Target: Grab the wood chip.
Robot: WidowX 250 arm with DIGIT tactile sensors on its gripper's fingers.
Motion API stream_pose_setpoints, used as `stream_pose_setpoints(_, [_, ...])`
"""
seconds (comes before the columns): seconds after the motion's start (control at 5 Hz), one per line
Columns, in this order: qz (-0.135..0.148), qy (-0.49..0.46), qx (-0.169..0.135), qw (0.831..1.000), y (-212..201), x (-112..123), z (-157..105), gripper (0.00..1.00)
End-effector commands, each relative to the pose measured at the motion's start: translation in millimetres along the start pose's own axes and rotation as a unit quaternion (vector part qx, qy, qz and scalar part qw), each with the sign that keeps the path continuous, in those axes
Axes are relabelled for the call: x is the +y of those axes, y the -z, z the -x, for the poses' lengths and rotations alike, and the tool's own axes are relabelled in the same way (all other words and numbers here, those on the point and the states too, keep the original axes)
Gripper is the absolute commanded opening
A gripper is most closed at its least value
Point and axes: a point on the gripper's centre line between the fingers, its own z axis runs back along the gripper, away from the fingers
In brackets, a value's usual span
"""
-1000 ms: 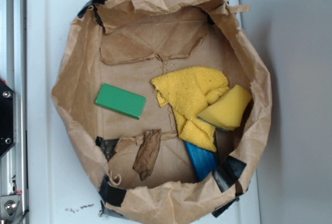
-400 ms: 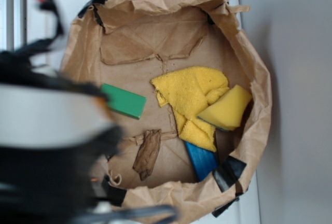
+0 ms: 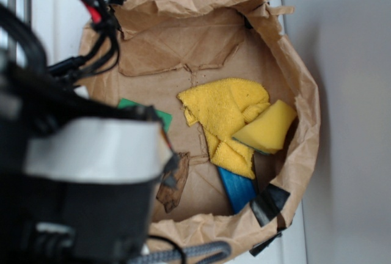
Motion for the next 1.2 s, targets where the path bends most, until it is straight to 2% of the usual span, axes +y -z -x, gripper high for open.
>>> stream_pose_setpoints(0.0, [-0.002,-0.030,-0.033,0.999,38,1,-19,1.00])
stream_pose_setpoints(0.4, [0.021,-0.128,-0.071,0.989,104,11,-49,1.00])
stream_pose_setpoints(0.6, [0.036,-0.162,-0.067,0.984,113,40,-5,1.00])
stream_pose_setpoints(0.8, [0.031,-0.173,-0.049,0.983,127,41,18,1.00])
stream_pose_setpoints(1.0, [0.027,-0.176,-0.054,0.983,135,34,29,1.00])
